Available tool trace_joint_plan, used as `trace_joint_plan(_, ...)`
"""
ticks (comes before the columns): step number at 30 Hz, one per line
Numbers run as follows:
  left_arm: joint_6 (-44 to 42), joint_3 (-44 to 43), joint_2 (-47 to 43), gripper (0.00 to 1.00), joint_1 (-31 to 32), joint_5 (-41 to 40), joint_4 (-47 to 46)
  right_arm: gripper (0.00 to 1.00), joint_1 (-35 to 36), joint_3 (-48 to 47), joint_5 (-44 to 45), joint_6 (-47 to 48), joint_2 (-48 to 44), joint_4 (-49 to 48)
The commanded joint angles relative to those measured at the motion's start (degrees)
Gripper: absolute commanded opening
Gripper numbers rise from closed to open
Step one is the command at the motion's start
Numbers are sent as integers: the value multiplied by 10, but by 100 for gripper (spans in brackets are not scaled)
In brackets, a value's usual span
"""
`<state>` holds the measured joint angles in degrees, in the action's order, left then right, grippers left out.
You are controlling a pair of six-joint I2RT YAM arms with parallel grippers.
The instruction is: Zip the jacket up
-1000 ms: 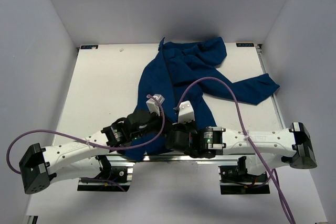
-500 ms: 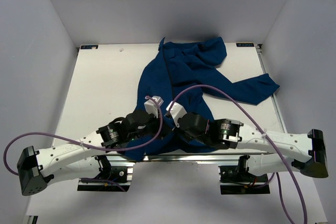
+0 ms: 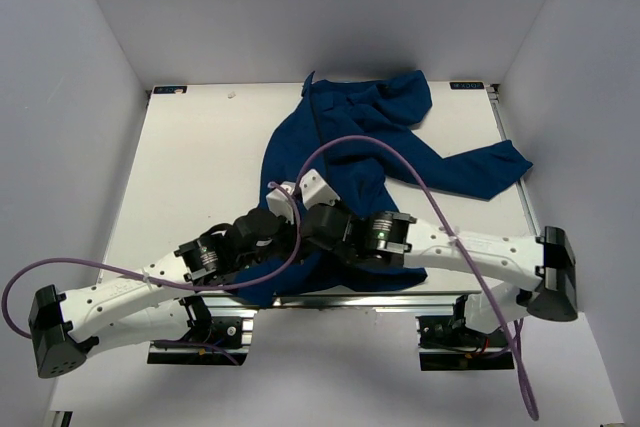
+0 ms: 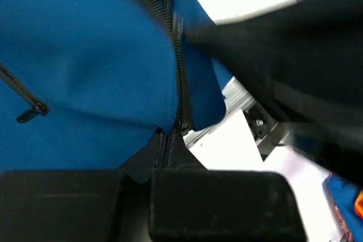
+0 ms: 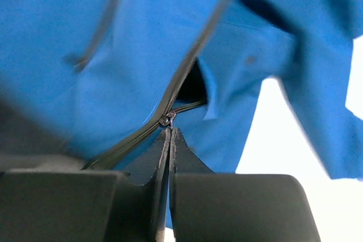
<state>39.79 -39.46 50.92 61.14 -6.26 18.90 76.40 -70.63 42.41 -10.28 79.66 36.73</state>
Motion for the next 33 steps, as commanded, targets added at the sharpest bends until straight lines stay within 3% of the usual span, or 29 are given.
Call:
trace_joint_plan(1, -5, 5, -5, 0, 9, 47, 67, 0, -21, -53, 266, -91, 24, 92)
trace_joint_plan(4, -1, 11, 1, 0, 9, 53, 69, 0, -27, -61, 277, -79, 18, 71)
trace_joint_plan(7, 3, 13, 0, 0, 9, 73, 71, 0, -56, -34, 237, -5, -9, -27)
trace_joint_plan(11, 27, 30, -22, 0, 9, 95, 101, 0, -154, -3, 84, 45, -35, -130)
trace_joint_plan(13, 57, 60, -38, 0, 9, 101, 115, 0, -198, 13, 59, 72, -36, -195)
trace_joint_plan(16, 96, 99, -71, 0, 9, 109, 136, 0, -258, -5, 16, 91, -4, -231)
trace_joint_plan(21, 149, 137, -116, 0, 9, 107, 174, 0, -380, -121, -49, 139, 110, -288)
trace_joint_plan(26, 177, 151, -132, 0, 9, 95, 168, 0, -406, -197, -88, 171, 177, -281)
trace_joint_plan(29, 168, 138, -122, 0, 9, 77, 143, 0, -400, -132, -213, 146, 138, -262)
trace_joint_plan(33, 167, 131, -107, 0, 9, 107, 173, 0, -398, -85, -211, 139, 103, -299)
